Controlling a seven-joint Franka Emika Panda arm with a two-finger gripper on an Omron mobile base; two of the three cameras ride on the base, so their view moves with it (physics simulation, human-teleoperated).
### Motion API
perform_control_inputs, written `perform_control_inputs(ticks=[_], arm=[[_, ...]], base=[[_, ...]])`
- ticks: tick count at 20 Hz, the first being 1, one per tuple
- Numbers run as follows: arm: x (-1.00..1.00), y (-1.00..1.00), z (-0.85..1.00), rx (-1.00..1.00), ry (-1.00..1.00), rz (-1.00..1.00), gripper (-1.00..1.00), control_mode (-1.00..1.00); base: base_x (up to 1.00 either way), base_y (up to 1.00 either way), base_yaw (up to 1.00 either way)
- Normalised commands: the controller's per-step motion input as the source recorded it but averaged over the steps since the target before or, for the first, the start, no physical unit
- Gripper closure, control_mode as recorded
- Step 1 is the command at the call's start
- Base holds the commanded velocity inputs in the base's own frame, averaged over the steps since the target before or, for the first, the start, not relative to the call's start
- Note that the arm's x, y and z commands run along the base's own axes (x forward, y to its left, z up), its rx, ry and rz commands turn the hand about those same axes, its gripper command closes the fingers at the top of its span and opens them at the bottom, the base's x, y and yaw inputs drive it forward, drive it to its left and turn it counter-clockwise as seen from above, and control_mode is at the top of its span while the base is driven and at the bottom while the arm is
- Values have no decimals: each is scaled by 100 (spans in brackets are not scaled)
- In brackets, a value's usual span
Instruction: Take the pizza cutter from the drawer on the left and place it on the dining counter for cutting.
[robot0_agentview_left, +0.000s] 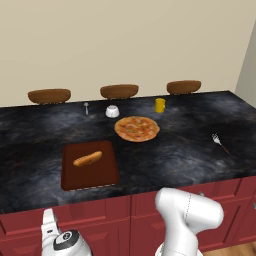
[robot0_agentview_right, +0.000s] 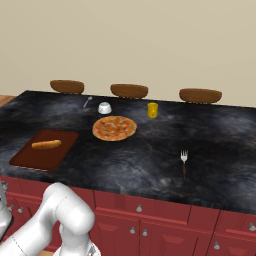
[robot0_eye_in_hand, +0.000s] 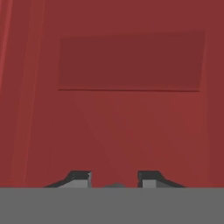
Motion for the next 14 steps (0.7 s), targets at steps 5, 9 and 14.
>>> perform_control_inputs(ticks=[5, 9, 14], arm=[[0, 0, 0, 0, 0, 0, 100, -100], [-10, 0, 0, 0, 0, -1, 100, -100], [-52, 0, 0, 0, 0, 0, 100, -100]], base=[[0, 0, 0], [0, 0, 0], [0, 0, 0]])
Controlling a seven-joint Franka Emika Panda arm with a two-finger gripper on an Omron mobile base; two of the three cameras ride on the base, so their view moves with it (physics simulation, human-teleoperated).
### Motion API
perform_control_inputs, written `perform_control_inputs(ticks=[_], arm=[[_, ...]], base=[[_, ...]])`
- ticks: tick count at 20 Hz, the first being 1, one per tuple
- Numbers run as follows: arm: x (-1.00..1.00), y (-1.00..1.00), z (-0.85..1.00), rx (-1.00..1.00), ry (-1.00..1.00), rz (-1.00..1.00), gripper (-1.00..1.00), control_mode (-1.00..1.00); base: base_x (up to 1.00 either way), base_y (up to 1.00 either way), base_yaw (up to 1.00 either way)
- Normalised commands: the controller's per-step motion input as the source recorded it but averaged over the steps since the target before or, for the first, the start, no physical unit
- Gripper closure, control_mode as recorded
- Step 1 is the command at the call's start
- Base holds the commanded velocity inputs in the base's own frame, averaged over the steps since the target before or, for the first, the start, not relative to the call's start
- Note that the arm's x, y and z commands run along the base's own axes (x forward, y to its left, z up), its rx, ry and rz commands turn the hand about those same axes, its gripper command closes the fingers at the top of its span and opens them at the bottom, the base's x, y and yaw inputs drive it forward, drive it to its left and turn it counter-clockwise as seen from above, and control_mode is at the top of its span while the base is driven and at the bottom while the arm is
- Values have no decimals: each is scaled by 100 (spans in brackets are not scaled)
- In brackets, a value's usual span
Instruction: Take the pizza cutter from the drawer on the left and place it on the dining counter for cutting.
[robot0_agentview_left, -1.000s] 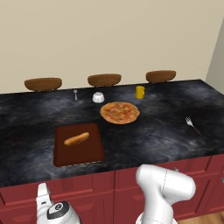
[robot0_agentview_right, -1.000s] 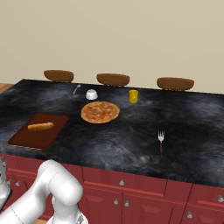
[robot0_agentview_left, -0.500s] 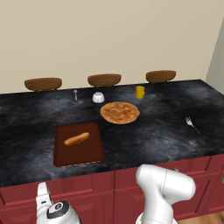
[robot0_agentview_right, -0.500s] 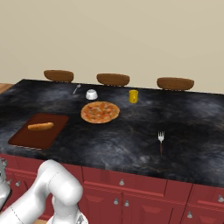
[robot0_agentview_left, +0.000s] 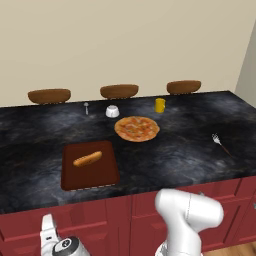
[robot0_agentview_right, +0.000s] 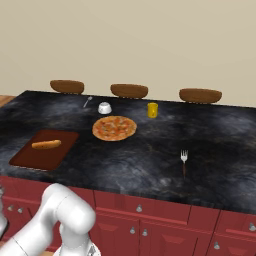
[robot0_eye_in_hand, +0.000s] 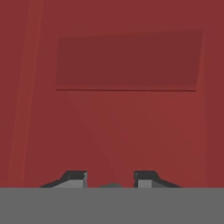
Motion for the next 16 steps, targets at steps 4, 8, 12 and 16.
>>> perform_control_inputs(ticks=[4, 8, 12, 16], arm=[[-58, 0, 0, 0, 0, 0, 100, -100], [-52, 0, 0, 0, 2, -1, 100, -100], [-52, 0, 0, 0, 3, -4, 100, -100], [-56, -3, 0, 0, 0, -2, 100, -100]], base=[[0, 0, 0], [0, 0, 0], [0, 0, 0], [0, 0, 0]])
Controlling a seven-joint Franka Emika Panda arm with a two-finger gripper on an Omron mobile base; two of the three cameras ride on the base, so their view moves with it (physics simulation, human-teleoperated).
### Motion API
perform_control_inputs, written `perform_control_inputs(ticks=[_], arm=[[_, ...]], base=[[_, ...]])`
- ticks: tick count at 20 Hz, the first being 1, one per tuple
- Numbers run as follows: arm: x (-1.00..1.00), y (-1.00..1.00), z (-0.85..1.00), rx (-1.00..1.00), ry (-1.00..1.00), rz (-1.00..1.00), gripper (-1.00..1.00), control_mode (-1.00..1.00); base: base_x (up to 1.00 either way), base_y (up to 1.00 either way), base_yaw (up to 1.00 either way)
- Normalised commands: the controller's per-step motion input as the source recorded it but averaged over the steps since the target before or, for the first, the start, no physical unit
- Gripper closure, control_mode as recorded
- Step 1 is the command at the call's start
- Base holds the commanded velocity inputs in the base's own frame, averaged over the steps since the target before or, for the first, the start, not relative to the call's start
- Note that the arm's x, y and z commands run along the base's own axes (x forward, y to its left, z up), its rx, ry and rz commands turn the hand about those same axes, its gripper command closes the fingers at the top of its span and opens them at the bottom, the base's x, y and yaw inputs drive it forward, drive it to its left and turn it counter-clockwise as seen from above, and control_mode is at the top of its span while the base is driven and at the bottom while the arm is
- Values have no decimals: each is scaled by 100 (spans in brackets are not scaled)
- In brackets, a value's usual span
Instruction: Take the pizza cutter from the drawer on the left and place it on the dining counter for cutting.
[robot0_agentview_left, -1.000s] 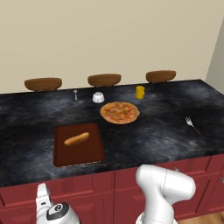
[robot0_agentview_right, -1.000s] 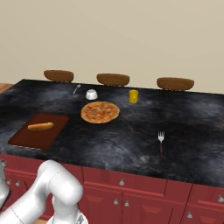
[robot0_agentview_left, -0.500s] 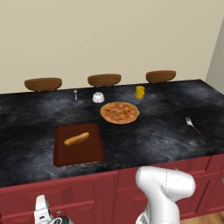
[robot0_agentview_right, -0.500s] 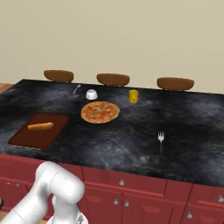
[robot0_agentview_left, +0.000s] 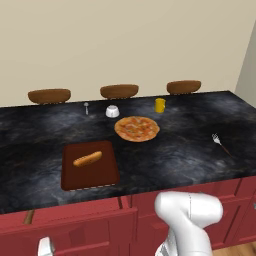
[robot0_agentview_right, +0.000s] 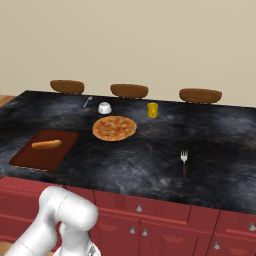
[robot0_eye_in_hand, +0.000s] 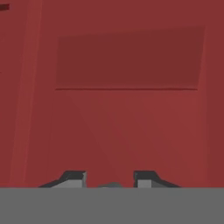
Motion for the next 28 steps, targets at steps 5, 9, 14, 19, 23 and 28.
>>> perform_control_inputs(ticks=[5, 9, 14, 19, 23, 28], arm=[[-59, -3, 0, 0, 0, -1, 100, -100], [-69, -3, -2, 0, 0, 0, 100, -100], [-69, -5, -2, 0, 0, 0, 100, -100], [-62, -6, -5, 0, 0, 0, 100, -100], [-57, -7, -5, 0, 0, 0, 100, -100], [-58, -6, -6, 0, 0, 0, 100, -100]], base=[[0, 0, 0], [0, 0, 0], [0, 0, 0], [0, 0, 0], [0, 0, 0], [0, 0, 0]])
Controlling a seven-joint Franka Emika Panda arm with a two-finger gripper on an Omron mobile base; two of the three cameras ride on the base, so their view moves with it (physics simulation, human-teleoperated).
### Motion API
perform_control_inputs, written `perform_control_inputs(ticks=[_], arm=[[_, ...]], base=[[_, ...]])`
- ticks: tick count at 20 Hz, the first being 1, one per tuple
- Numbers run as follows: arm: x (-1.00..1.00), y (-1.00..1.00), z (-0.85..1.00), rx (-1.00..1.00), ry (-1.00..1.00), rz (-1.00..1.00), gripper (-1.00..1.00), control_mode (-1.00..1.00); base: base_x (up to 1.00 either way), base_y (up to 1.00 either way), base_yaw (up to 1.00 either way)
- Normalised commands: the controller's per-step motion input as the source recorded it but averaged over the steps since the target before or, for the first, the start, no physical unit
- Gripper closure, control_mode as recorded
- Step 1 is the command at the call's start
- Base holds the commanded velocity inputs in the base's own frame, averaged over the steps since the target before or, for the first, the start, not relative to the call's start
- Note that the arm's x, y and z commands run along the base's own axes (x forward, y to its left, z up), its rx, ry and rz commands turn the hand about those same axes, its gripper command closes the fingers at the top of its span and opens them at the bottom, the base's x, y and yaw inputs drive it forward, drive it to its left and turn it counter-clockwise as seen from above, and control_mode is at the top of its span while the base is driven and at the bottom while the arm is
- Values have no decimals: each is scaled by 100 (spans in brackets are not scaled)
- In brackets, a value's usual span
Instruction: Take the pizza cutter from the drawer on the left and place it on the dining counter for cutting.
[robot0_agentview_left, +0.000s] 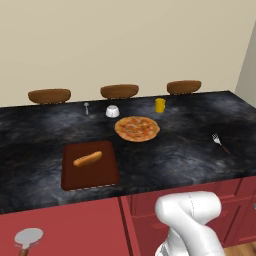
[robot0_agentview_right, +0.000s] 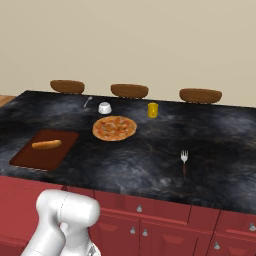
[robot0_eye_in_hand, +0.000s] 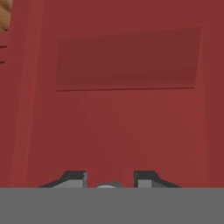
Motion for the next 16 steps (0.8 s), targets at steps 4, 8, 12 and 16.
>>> perform_control_inputs(ticks=[4, 8, 12, 16], arm=[[-56, -4, -7, 0, 0, 0, 100, -100], [-46, -4, -8, 0, 0, 0, 100, -100], [-16, 0, -2, 0, 0, 0, 100, -100], [-5, 0, 0, 0, 1, 0, 100, -100]], base=[[0, 0, 0], [0, 0, 0], [0, 0, 0], [0, 0, 0]])
